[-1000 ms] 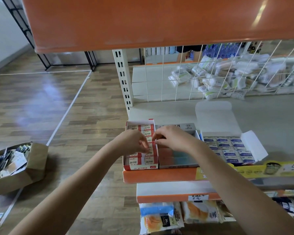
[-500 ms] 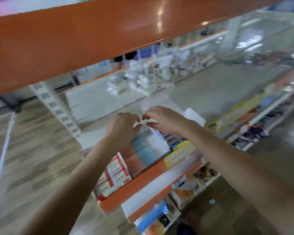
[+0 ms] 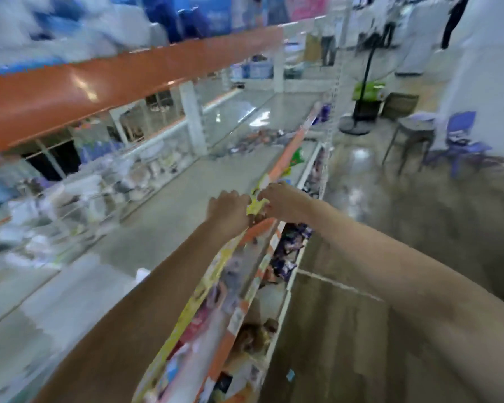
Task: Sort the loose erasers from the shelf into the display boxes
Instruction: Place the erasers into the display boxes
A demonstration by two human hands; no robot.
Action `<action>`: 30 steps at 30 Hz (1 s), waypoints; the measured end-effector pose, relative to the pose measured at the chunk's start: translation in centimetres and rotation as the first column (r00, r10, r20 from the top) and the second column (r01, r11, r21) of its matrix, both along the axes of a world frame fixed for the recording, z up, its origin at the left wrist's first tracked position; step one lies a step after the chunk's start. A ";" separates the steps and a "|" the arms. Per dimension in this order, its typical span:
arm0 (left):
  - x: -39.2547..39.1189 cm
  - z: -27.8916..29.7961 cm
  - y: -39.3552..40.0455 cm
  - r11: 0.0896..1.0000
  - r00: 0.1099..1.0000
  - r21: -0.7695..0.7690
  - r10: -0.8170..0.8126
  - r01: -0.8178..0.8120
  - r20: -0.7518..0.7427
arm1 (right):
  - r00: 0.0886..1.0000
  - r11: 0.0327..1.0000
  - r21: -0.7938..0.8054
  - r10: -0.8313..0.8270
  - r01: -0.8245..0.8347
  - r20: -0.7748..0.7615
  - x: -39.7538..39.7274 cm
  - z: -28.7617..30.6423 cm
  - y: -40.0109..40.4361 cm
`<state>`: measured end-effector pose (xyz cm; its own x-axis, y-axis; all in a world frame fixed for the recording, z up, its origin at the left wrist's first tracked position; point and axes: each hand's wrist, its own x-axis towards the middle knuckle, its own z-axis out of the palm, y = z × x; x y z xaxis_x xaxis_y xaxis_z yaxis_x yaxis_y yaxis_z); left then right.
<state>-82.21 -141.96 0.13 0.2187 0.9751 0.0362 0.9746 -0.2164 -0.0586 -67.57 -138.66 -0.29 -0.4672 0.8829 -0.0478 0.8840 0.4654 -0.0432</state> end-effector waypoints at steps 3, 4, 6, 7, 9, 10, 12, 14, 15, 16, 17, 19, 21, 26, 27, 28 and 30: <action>5.1 -0.2 5.0 1.000 1.000 0.008 -0.015 0.015 -0.014 | 0.998 0.998 0.011 -0.055 0.055 0.039 5.9 0.1 3.9; 6.5 -0.3 6.5 1.000 1.000 0.010 -0.008 0.008 -0.001 | 0.998 0.998 0.029 -0.054 0.053 0.038 7.8 0.1 5.1; 8.7 -0.5 9.3 1.000 1.000 0.015 -0.009 0.009 -0.001 | 0.997 0.998 0.018 -0.061 0.060 0.043 10.7 0.2 7.5; 9.7 -0.6 10.5 1.000 1.000 0.009 -0.011 0.011 0.002 | 0.997 0.998 0.001 -0.065 0.065 0.047 11.9 0.2 8.8; 11.5 -1.0 13.0 1.000 1.000 -0.005 0.000 0.000 0.024 | 0.998 0.997 -0.036 -0.062 0.062 0.016 13.9 -0.2 11.7; 12.2 -1.2 14.2 1.000 0.999 -0.012 0.006 -0.005 0.032 | 0.998 0.998 -0.038 -0.055 0.056 0.014 14.6 -0.4 13.2; 13.3 -1.7 16.7 1.000 1.000 -0.018 0.007 -0.007 0.023 | 0.999 0.998 -0.032 -0.047 0.048 0.009 15.6 -0.7 15.8; 13.9 -2.1 19.7 0.999 1.000 -0.035 0.019 -0.019 -0.004 | 1.000 0.998 -0.047 -0.030 0.030 0.002 16.1 -1.1 18.5; 14.1 -2.3 21.5 0.999 1.000 -0.044 0.029 -0.029 0.004 | 1.000 0.998 -0.059 -0.025 0.024 -0.012 16.2 -1.3 20.0; 14.2 -2.4 23.2 0.998 0.999 -0.043 0.042 -0.041 0.022 | 0.999 0.998 -0.064 -0.024 0.022 -0.038 16.3 -1.6 21.7; 14.3 -2.5 25.0 0.998 0.997 -0.041 0.059 -0.057 0.042 | 0.998 0.997 -0.068 -0.024 0.019 -0.061 16.3 -1.9 23.5; 14.1 -2.9 28.9 0.996 0.995 -0.044 0.078 -0.075 0.059 | 0.995 0.998 -0.068 -0.025 0.018 -0.094 16.4 -2.2 27.6; 13.7 -3.1 32.6 0.995 0.994 -0.034 0.093 -0.091 0.063 | 0.995 0.997 -0.079 -0.019 0.012 -0.093 16.1 -2.0 31.5; 12.6 -3.3 41.2 0.989 0.975 -0.022 0.151 -0.149 0.165 | 0.993 0.993 -0.113 -0.045 0.032 -0.111 15.3 -2.0 41.0; 12.5 -3.4 42.7 0.986 0.965 -0.026 0.169 -0.167 0.199 | 0.994 0.993 -0.118 -0.041 0.029 -0.104 15.3 -2.2 42.7; 12.5 -3.5 44.0 0.986 0.961 -0.024 0.167 -0.166 0.221 | 0.995 0.993 -0.116 -0.034 0.023 -0.096 15.2 -2.5 44.2; 12.9 -3.8 46.2 0.986 0.951 -0.033 0.169 -0.166 0.259 | 0.995 0.988 -0.150 -0.045 0.030 -0.091 15.1 -3.1 46.7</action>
